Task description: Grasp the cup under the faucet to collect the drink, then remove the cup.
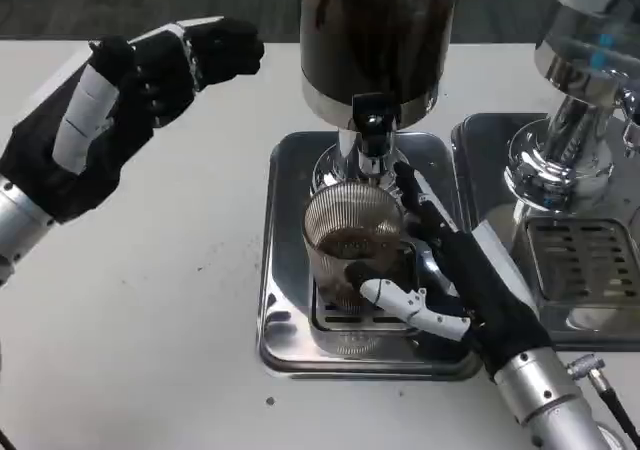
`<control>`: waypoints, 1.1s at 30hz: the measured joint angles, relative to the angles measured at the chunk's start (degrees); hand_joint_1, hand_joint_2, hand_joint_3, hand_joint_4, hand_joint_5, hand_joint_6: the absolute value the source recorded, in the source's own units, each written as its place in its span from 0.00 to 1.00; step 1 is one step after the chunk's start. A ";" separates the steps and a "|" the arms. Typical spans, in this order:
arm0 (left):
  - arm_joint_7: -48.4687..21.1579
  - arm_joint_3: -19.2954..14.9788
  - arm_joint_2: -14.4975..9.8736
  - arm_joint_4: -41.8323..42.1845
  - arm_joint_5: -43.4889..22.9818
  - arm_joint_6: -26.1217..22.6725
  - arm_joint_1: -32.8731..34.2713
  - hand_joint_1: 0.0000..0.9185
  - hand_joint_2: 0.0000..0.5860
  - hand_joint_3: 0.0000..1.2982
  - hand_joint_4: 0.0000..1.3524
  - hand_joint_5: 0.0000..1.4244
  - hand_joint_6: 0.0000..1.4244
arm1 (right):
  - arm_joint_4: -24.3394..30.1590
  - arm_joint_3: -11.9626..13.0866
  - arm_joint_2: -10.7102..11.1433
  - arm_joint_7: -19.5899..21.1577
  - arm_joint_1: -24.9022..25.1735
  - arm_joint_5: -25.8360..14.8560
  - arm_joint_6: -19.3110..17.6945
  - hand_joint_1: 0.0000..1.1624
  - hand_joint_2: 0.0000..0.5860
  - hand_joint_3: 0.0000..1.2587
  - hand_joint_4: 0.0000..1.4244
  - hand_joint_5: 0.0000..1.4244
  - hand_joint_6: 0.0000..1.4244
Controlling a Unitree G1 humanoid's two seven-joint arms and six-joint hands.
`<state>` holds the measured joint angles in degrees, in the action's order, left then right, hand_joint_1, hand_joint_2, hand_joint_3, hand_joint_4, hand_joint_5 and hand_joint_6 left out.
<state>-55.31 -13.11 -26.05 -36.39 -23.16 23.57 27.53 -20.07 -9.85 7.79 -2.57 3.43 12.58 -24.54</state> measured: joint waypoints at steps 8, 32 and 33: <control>0.14 -0.67 -0.30 0.01 0.31 0.00 -1.35 0.00 0.16 0.25 0.21 0.15 0.07 | -2.08 -0.90 0.63 0.03 1.30 2.41 -0.01 0.59 0.35 0.00 0.00 0.02 0.08; 1.65 -2.02 -1.12 1.20 1.24 0.00 -5.97 0.00 0.17 0.28 0.22 0.17 0.07 | -7.67 -3.42 -0.67 2.72 5.52 5.26 -0.84 0.59 0.34 0.00 0.02 0.05 0.09; 1.70 -2.06 -1.14 1.21 1.24 0.00 -6.09 0.00 0.17 0.28 0.23 0.17 0.07 | -7.80 -3.57 -0.68 2.82 5.63 5.44 -0.84 0.59 0.34 0.00 0.03 0.06 0.09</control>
<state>-53.61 -15.17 -27.19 -35.18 -21.91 23.56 21.44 -27.87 -13.42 7.11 0.25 9.06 18.01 -25.38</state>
